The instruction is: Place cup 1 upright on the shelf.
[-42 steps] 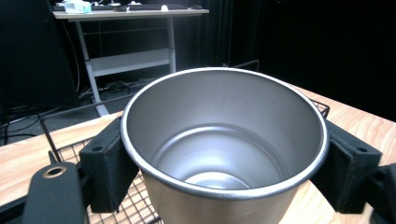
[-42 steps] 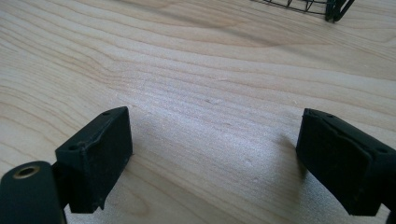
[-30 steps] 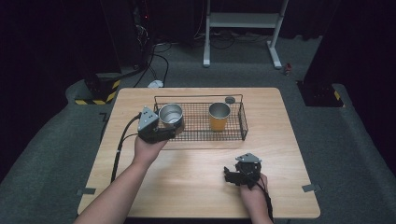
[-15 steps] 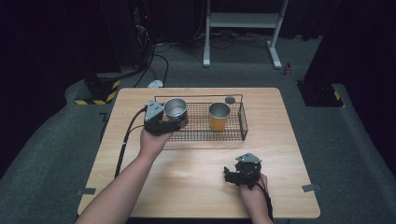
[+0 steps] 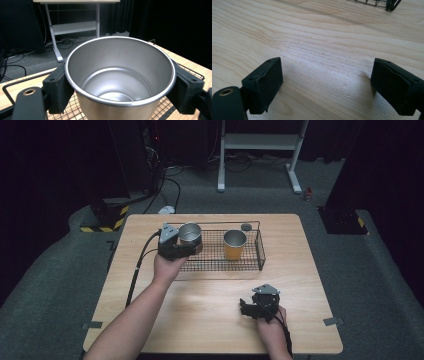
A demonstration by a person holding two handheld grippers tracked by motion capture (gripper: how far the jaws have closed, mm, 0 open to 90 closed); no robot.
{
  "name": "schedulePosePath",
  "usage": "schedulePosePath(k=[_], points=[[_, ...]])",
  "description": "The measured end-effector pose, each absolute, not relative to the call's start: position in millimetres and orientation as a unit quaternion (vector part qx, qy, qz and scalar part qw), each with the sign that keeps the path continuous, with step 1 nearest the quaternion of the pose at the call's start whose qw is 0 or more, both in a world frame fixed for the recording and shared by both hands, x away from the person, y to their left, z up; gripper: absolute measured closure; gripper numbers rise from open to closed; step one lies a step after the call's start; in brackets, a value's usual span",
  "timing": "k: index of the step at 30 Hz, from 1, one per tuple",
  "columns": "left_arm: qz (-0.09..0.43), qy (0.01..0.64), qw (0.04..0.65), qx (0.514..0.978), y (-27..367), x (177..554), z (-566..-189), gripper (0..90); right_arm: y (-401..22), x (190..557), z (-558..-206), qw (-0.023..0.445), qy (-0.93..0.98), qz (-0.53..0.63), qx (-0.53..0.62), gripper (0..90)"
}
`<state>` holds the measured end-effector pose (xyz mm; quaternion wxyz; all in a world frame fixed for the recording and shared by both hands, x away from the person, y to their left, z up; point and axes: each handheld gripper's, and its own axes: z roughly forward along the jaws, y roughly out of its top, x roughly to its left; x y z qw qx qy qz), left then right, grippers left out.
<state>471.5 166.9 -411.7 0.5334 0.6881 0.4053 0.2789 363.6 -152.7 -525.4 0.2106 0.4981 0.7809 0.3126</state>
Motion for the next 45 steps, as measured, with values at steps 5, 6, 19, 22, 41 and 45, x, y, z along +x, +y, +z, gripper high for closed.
schedulePosePath(k=[5, 6, 19, 22, 41, 45], points=[[0.277, 0.409, 0.527, 0.691, 164.7, 475.8, -417.6, 18.8, -152.9, 363.7, -525.4, 0.211, 0.782, 0.312, 0.496, 10.5], [0.277, 0.411, 0.523, 0.694, 164.8, 476.7, -418.7, 18.9, -153.0, 363.8, -525.4, 0.211, 0.782, 0.312, 0.496, 10.5], [0.263, 0.435, 0.504, 0.699, 164.6, 486.5, -433.6, 18.9, -153.0, 363.7, -525.5, 0.211, 0.784, 0.313, 0.494, 10.6], [0.259, 0.435, 0.501, 0.702, 162.6, 487.5, -436.5, 18.9, -152.8, 363.6, -525.4, 0.21, 0.783, 0.313, 0.495, 10.6], [0.235, 0.466, 0.455, 0.722, 151.9, 500.1, -448.9, 18.9, -152.9, 363.4, -525.6, 0.211, 0.784, 0.314, 0.492, 10.7], [0.232, 0.469, 0.439, 0.731, 150.2, 503.9, -449.7, 18.9, -152.9, 363.4, -525.7, 0.211, 0.784, 0.314, 0.492, 10.7]])
